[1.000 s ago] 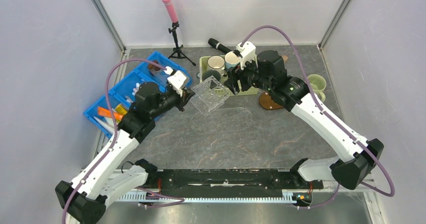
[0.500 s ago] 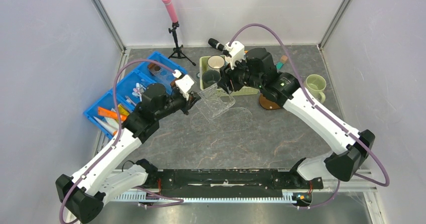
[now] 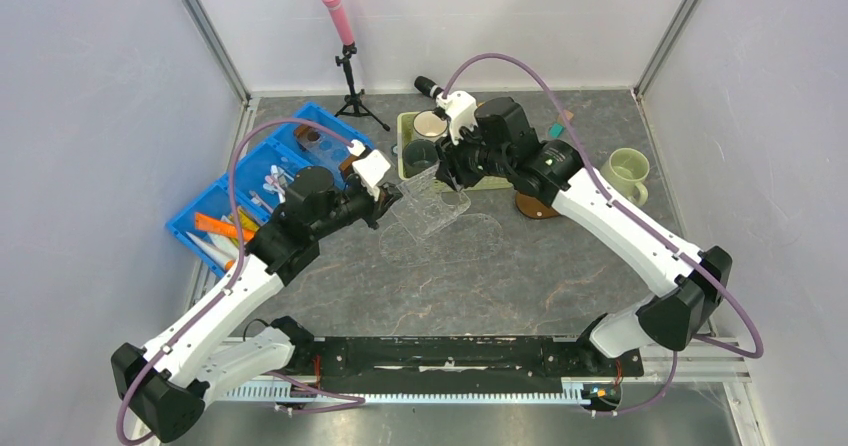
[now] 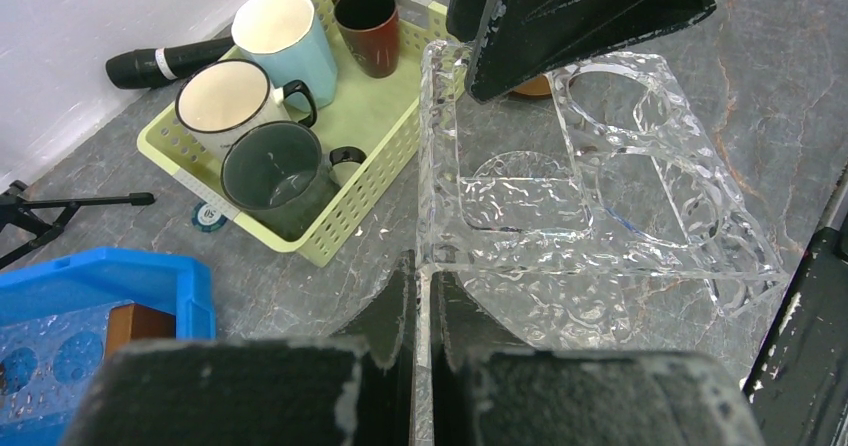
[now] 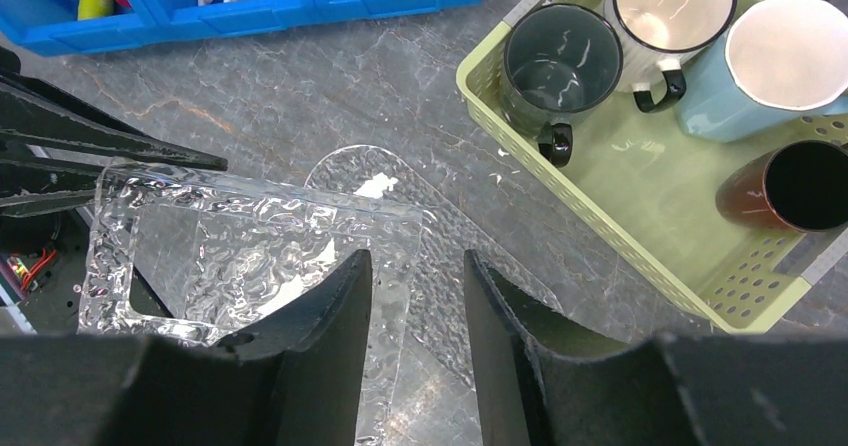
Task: Prepare toiletry sets of a toothbrush and toothpaste on the tray
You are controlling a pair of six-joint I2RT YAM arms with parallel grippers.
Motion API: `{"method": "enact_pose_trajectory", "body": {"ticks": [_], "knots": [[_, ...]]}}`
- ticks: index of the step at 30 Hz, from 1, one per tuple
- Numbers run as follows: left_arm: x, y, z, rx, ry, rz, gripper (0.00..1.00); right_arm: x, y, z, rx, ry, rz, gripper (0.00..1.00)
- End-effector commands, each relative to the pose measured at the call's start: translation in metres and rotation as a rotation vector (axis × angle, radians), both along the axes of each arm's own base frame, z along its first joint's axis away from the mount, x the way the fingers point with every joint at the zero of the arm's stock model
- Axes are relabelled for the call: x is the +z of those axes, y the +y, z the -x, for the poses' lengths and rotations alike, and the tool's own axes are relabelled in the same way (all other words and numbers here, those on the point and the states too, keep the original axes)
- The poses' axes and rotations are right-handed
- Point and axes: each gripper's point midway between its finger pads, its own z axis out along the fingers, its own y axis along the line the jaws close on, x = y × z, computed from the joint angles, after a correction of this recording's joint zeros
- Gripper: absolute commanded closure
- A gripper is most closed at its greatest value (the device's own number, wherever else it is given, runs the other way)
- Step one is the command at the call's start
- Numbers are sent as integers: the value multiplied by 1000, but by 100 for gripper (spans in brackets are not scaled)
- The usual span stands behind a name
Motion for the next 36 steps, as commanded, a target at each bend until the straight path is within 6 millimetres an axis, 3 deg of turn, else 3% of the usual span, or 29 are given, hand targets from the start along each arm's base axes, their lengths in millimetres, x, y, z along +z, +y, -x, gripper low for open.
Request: {"method": "enact_pose_trajectory", "body": {"ticks": [1,7,15,17,19,22,23,29,36], "knots": [[31,-4,-5,-7,-116,41,98,10,5,3,19,-7,-9,56],[30,-9,-2,-31,-121,37,98,9,10,3,32,5,1,62],[21,-9,-4,-20,-114,7,96,3,4,-1,9,4,61,94],[18,-9,-5,-16,-107,-1,86,1,0,-2,-1,1,83,100],[15,-9,-6,-11,-104,-8,73,0,-3,-4,-11,-3,105,100],[11,-4,-10,20,-98,-21,42,-3,-11,-8,-37,-13,143,100],[10,-2,-11,36,-98,-25,36,-4,-15,-9,-56,-19,156,100],[17,26,-22,205,-117,-29,10,-12,-62,-25,-173,-102,309,100],[42,79,-35,527,-143,35,1,-25,-155,-57,-402,-136,424,100]]}}
